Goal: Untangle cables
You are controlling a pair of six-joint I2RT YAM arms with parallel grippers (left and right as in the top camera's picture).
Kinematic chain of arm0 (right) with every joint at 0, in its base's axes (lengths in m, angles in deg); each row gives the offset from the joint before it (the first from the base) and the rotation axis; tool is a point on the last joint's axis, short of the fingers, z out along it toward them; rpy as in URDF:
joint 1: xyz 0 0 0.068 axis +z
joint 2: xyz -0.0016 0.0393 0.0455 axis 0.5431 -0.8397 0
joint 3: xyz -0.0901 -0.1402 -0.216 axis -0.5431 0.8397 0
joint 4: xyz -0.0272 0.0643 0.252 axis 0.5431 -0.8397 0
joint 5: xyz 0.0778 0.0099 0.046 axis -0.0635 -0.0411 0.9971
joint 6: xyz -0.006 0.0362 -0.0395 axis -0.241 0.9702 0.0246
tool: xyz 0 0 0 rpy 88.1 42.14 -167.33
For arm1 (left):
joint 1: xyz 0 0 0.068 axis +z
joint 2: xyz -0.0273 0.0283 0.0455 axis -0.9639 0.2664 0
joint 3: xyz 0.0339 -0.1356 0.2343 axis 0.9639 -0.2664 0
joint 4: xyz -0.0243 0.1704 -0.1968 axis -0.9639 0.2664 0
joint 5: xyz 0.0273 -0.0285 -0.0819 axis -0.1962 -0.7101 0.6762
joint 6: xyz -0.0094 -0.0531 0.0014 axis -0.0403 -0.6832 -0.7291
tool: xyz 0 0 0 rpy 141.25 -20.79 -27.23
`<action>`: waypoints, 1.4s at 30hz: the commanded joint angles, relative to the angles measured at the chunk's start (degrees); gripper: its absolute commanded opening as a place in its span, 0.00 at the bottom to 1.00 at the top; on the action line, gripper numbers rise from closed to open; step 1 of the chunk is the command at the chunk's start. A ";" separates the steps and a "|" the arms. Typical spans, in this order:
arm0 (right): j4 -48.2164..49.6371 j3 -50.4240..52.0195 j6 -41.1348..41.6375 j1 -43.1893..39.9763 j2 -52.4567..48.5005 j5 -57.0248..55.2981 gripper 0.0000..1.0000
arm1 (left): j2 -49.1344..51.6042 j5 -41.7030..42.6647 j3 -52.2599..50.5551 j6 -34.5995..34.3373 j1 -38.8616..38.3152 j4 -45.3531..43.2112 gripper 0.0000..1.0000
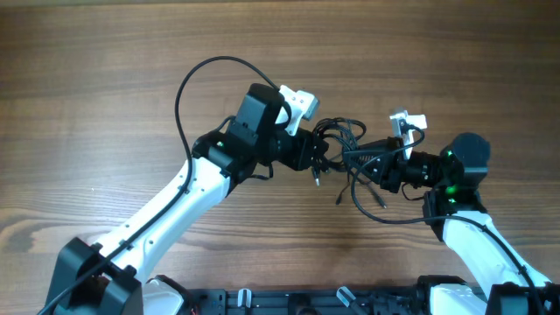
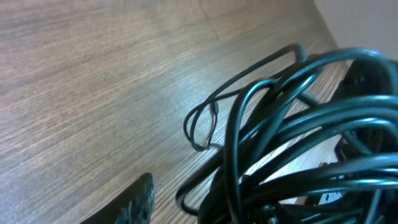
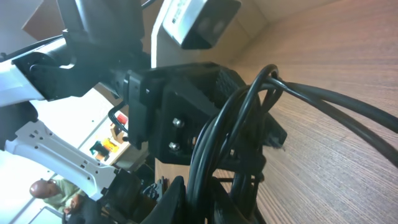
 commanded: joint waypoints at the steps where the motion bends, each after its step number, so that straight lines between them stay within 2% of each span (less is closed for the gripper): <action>1: 0.50 -0.39 0.09 -0.09 -0.37 0.07 0.13 | -3.74 -0.74 0.39 -0.42 0.11 0.66 0.48; 4: 0.50 -0.39 0.11 -0.09 -0.37 0.07 0.13 | -6.69 -1.27 0.39 -0.39 0.59 3.28 0.48; 8: 0.50 -0.39 0.20 -0.09 -0.37 -0.37 0.13 | -6.88 -1.33 0.39 -0.85 0.46 7.69 0.42; 9: 0.46 -0.39 0.24 -0.09 -0.37 -0.33 0.13 | -6.88 -1.33 0.39 -0.85 0.44 8.41 0.45; 15: 0.46 -0.39 0.20 -0.09 -0.37 1.16 0.13 | -6.51 -0.92 0.35 -0.35 -0.59 8.57 0.80; 17: 0.46 -0.39 0.20 -0.09 -0.37 2.38 0.13 | -5.92 -0.94 0.35 1.64 -1.73 6.95 0.81; 19: 0.50 -0.39 0.17 -0.09 -0.37 4.44 0.13 | -4.96 -1.70 0.35 2.43 -2.75 4.66 0.73; 22: 0.50 -0.39 0.13 -0.09 -0.37 6.97 0.13 | -2.69 -6.14 0.35 2.43 -3.06 3.85 0.39; 23: 0.57 -0.39 0.13 -0.09 -0.37 7.06 0.13 | -1.44 -7.45 0.35 2.43 -3.06 4.04 0.21; 24: 0.55 -0.39 0.22 -0.09 -0.37 7.15 0.13 | -0.48 -7.85 0.35 2.43 -3.06 3.98 0.09; 25: 0.52 -0.39 0.17 -0.09 -0.37 7.30 0.14 | -0.07 -8.09 0.35 2.43 -2.99 3.98 0.04; 26: 0.55 -0.39 0.07 -0.09 -0.37 7.23 0.18 | -0.09 -9.18 0.35 2.40 -2.99 4.00 0.04; 27: 0.55 -0.39 -0.02 -0.09 -0.37 6.97 0.30 | -0.13 -10.16 0.35 2.38 -2.99 3.98 0.04; 29: 0.52 -0.39 -0.11 -0.09 -0.37 5.46 0.72 | -0.66 -14.01 0.35 2.14 -2.99 4.00 0.04; 30: 0.50 -0.39 -0.24 -0.09 -0.37 4.83 0.88 | -0.96 -15.26 0.35 2.03 -2.99 3.98 0.04; 31: 0.48 -0.39 -0.24 -0.09 -0.37 4.46 0.98 | -1.40 -17.46 0.35 0.68 -2.99 3.96 0.04; 34: -1.11 -0.37 -0.26 -0.09 -0.37 1.14 1.00 | -2.49 -23.47 0.35 -3.93 -3.02 3.78 0.04; 42: -11.37 0.15 -4.76 -0.09 -0.37 -10.99 0.99 | -2.56 -25.40 0.35 -6.67 -3.02 3.13 0.04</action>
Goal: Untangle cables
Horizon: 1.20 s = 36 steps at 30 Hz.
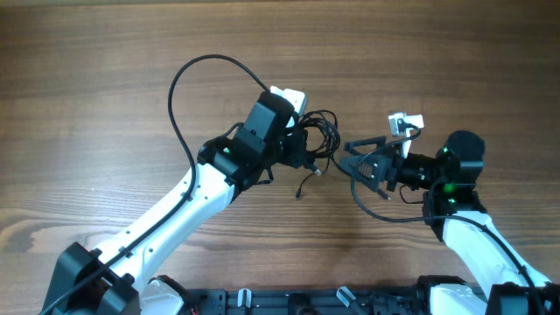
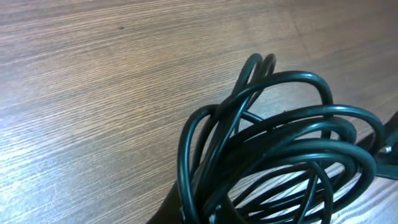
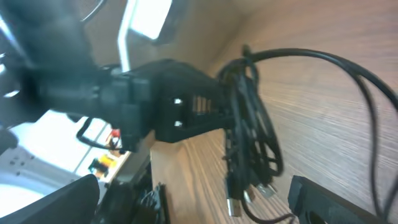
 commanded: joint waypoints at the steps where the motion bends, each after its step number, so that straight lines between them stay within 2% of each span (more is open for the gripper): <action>1: -0.59 0.11 -2.03 -0.09 -0.37 -5.46 0.98 | -1.44 -2.71 0.28 -2.45 0.26 -0.42 0.04; 3: 0.52 0.11 0.42 -0.09 -0.37 -5.05 0.96 | -1.44 -2.67 0.28 -2.45 0.22 -0.42 0.04; 5: 0.50 0.11 -0.28 0.07 -0.37 -5.46 0.99 | -1.44 -0.07 0.28 -2.43 -0.09 -0.61 0.04; 7: -0.17 0.11 -4.81 1.60 -0.37 -7.65 0.99 | -1.44 7.67 0.28 -2.47 -0.33 -2.38 0.04; 8: -0.37 0.11 -5.42 2.82 -0.37 -9.27 0.96 | -1.44 10.88 0.28 -2.47 -0.31 -3.37 0.04; 10: 0.70 0.11 -5.29 5.70 -0.37 -10.78 0.82 | -1.44 14.88 0.28 -2.49 -0.31 -4.24 0.04; 13: 3.28 0.11 -4.74 6.16 -0.37 -10.43 0.33 | -1.44 16.02 0.28 -2.47 -0.31 -2.29 0.04; 15: 3.26 0.11 -4.63 5.51 -0.37 -10.32 0.17 | -1.44 16.00 0.28 -2.45 -0.04 -0.48 0.05; 16: 2.82 0.11 -4.70 5.20 -0.37 -10.12 0.13 | -1.64 15.78 0.28 -2.45 0.50 -0.02 0.08; 17: 2.23 0.11 -5.03 4.72 -0.37 -9.90 0.11 | -2.14 15.80 0.33 -2.45 1.53 -0.11 0.20; 18: 1.40 0.11 -5.44 4.26 -0.37 -9.81 0.08 | -3.26 15.82 0.52 -2.45 3.13 -0.22 0.37; 19: 0.72 0.11 -5.79 3.76 -0.37 -9.79 0.04 | -5.03 16.24 1.01 -2.45 5.09 -0.17 0.48; 20: 0.31 0.11 -6.01 3.39 -0.37 -9.77 0.04 | -6.45 16.65 1.18 -2.43 6.38 -0.22 0.55; 22: 0.28 0.11 -7.15 2.95 -0.37 -8.33 0.04 | -10.47 16.92 1.20 -1.09 9.16 0.31 0.55; 23: 0.33 0.11 -7.56 2.95 -0.37 -7.56 0.04 | -11.91 17.18 1.20 -0.28 9.79 0.85 0.54; 24: 0.33 0.11 -8.83 2.95 -0.37 -6.47 0.04 | -13.00 18.12 1.20 1.18 9.92 1.62 0.47; 26: 0.35 0.11 -10.73 2.95 -0.37 -4.63 0.04 | -13.16 20.28 1.18 2.12 9.60 2.21 0.46; 28: 0.31 0.11 -13.20 2.95 -0.37 -2.38 0.04 | -11.85 20.96 1.16 2.12 8.52 2.19 0.45; 34: 0.31 0.11 -13.40 2.95 -0.37 -1.77 0.04 | -4.00 19.78 1.16 2.10 4.04 2.16 0.41; 36: 0.31 0.11 -13.40 2.95 -0.37 -0.63 0.04 | -1.90 19.43 1.16 2.12 3.96 1.79 0.36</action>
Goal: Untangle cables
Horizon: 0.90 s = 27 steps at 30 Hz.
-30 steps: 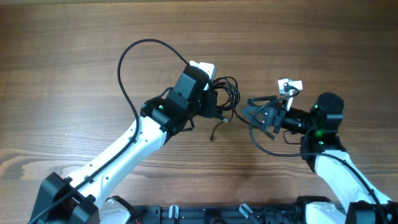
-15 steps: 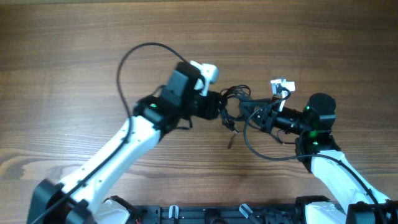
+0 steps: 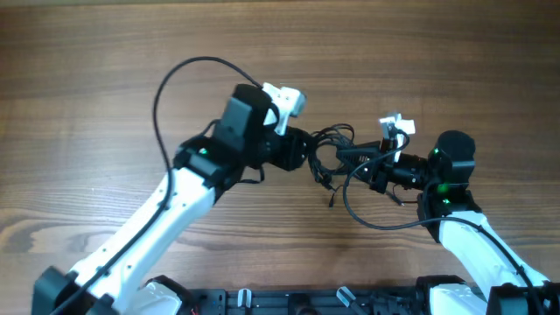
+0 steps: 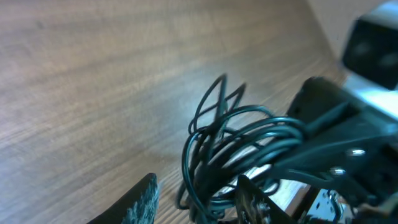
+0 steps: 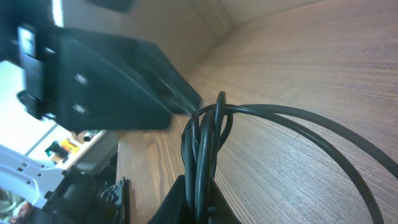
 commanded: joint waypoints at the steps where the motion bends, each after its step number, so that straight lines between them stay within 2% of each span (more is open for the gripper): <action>1: 0.35 0.04 -1.18 -0.17 -0.37 3.17 0.04 | 3.41 -0.15 0.61 1.38 -0.35 -0.48 0.31; 8: 0.37 0.04 -1.20 -0.17 -0.37 4.24 0.04 | 4.00 -0.20 0.59 1.40 -0.35 -1.51 0.12; 10: 0.37 0.04 -1.18 -0.17 -0.37 4.24 0.04 | 4.00 -0.17 0.59 1.40 -0.35 -1.51 0.11; 11: 0.37 0.04 -1.18 -0.17 -0.37 4.24 0.04 | 4.00 -0.17 0.59 1.38 -0.35 -1.70 0.19; 12: 0.37 0.04 -1.18 -0.17 -0.37 4.26 0.04 | 4.11 -0.17 0.59 1.38 -0.35 -1.92 0.20; 16: 0.42 0.04 -0.96 -0.17 -0.37 4.48 0.04 | 6.03 -0.55 0.59 1.27 -0.57 -1.95 0.19; 20: 0.42 0.04 -0.94 -0.17 -0.37 4.44 0.04 | 9.03 -1.42 0.59 0.94 -2.51 -1.75 0.04; 24: 0.90 0.04 -0.96 -0.17 -0.37 4.44 0.05 | 11.02 -12.87 0.59 -2.71 -4.22 1.73 0.04; 25: 0.98 0.04 -0.96 -0.17 -0.37 4.46 0.05 | 11.23 -17.44 0.59 -4.68 -4.46 3.34 0.04; 26: 0.96 0.04 -0.96 -0.17 -0.37 4.44 0.08 | 11.28 -24.94 0.59 -9.44 -4.35 5.77 0.04; 27: 0.96 0.04 -0.96 -0.17 -0.37 4.44 0.12 | 11.26 -28.74 0.59 -12.24 -4.02 6.58 0.04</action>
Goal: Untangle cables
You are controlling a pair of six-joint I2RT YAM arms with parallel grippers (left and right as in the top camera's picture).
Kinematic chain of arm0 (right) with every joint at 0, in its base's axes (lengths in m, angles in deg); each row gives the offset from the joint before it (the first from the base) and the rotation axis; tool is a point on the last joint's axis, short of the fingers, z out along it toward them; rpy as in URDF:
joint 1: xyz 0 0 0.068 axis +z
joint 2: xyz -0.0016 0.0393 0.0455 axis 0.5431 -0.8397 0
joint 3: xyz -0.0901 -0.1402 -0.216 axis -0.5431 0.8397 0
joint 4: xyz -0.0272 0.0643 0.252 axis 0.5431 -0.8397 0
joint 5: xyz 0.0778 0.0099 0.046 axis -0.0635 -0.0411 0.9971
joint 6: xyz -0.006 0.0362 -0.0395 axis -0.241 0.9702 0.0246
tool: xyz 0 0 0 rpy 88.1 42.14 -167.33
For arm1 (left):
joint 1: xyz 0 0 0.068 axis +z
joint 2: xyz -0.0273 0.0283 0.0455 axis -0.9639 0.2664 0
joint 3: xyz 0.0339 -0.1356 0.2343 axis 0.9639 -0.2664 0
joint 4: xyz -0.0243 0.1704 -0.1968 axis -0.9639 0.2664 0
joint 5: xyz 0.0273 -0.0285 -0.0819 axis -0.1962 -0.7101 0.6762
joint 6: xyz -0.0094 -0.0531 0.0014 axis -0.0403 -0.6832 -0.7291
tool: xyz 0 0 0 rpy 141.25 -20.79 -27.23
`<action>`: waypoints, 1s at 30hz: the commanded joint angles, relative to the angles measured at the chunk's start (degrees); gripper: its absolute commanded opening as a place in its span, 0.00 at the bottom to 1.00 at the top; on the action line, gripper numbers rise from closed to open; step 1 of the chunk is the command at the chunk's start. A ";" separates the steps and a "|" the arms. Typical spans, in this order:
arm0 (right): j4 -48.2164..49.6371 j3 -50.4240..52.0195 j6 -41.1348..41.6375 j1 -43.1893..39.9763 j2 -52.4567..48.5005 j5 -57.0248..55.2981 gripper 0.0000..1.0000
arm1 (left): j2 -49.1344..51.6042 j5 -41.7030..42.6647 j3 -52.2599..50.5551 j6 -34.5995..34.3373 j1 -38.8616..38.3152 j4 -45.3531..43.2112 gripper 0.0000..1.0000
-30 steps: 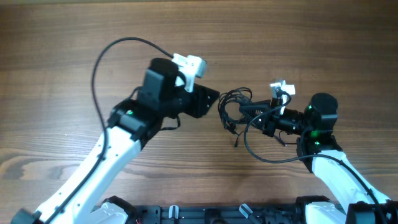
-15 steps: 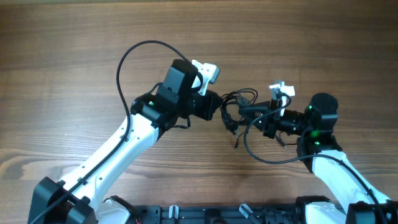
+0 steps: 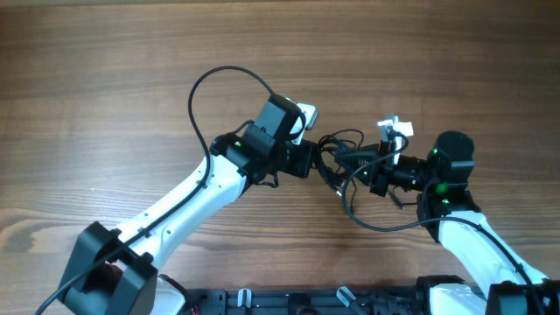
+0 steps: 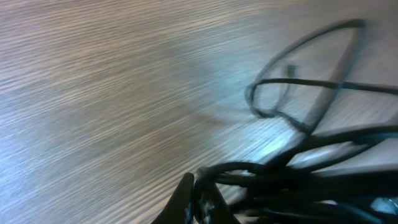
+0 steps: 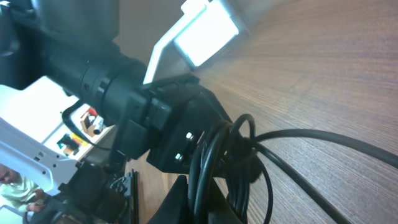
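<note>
A black cable tangle [image 3: 338, 154] hangs between the two grippers over the middle of the table. My left gripper [image 3: 315, 164] comes in from the left and is shut on a few strands at the tangle's left side; its wrist view shows the left gripper [image 4: 200, 198] pinching dark strands [image 4: 292, 174], with a thin loop [image 4: 298, 99] beyond. My right gripper [image 3: 348, 164] faces it from the right. Seen from the wrist, the right gripper [image 5: 200, 202] is shut on a bunch of strands [image 5: 208, 152], close to the left gripper's black housing [image 5: 174, 124]. One long strand [image 3: 367, 220] sags towards the front.
The wooden table [image 3: 105, 70] stretches wide to the left and the back. The left arm's own wiring loop [image 3: 210, 83] arches above its forearm. A black rail [image 3: 306, 302] runs along the front edge.
My left gripper was open beside the tangle and is now shut on strands of it. The left arm has shifted to the right, closer to the right gripper. The right gripper keeps its hold.
First both grippers met at the tangle, the right one shut on strands. Then the left held the bundle alone, the right open and apart. Then the right was shut on strands again with the left open. Now both grip the tangle.
</note>
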 commanded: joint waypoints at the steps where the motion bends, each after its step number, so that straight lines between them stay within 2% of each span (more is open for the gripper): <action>1: 1.01 -0.24 -0.72 -0.17 0.15 2.08 0.13 | 1.40 -20.70 -0.09 -11.96 1.55 3.34 0.04; 3: 0.94 -0.24 -0.13 -0.17 0.15 2.14 0.13 | 1.40 -21.03 -0.09 -15.61 3.04 2.73 0.04; 5: 0.83 -0.24 -0.17 -0.17 0.15 2.08 0.04 | 1.40 -21.05 -0.09 -15.58 3.85 2.19 0.04; 10: 0.79 -0.24 -0.15 -0.17 0.15 2.08 0.04 | 1.40 -20.59 -0.09 -19.87 5.75 1.79 0.04; 12: -0.15 -0.24 -0.63 -0.15 0.15 1.09 0.26 | 1.40 -16.65 -0.09 -13.84 5.64 -0.02 0.04; 14: -4.00 -0.24 -3.91 0.02 0.15 -3.21 0.35 | 1.40 -10.54 -0.09 -6.56 5.38 -2.34 0.04; 16: -7.98 -0.24 -2.80 0.07 0.09 -10.69 0.43 | 1.07 -3.80 -0.09 -1.14 5.38 -4.48 0.04; 20: -4.83 -0.24 1.03 2.67 -1.51 -13.97 0.52 | 0.11 -0.57 -0.09 -1.03 5.40 -5.01 0.04; 21: -4.52 -0.24 1.22 3.76 -2.32 -14.27 0.58 | -0.35 0.17 -0.09 -1.01 5.40 -5.11 0.04; 22: -4.48 -0.24 1.68 4.42 -2.89 -15.32 0.70 | -1.33 1.95 -0.09 0.24 5.40 -5.07 0.04; 23: -4.59 -0.24 8.24 4.98 -3.74 -19.15 0.73 | -2.62 3.72 -0.09 2.12 5.40 -5.05 0.04; 25: -4.59 -0.24 24.28 5.05 -4.96 -22.40 0.87 | -5.14 3.89 -0.09 3.32 5.38 -5.07 0.04; 28: -3.45 -0.24 41.79 5.05 -5.49 -24.39 0.89 | -9.25 3.89 -0.09 3.50 5.38 -4.87 0.04; 29: -3.48 -0.24 49.79 5.05 -5.49 -24.37 1.00 | -10.27 3.89 -0.09 3.48 5.29 -4.76 0.04; 30: -3.48 -0.24 54.84 5.05 -5.49 -24.37 1.00 | -10.69 3.89 -0.09 3.48 5.11 -4.66 0.04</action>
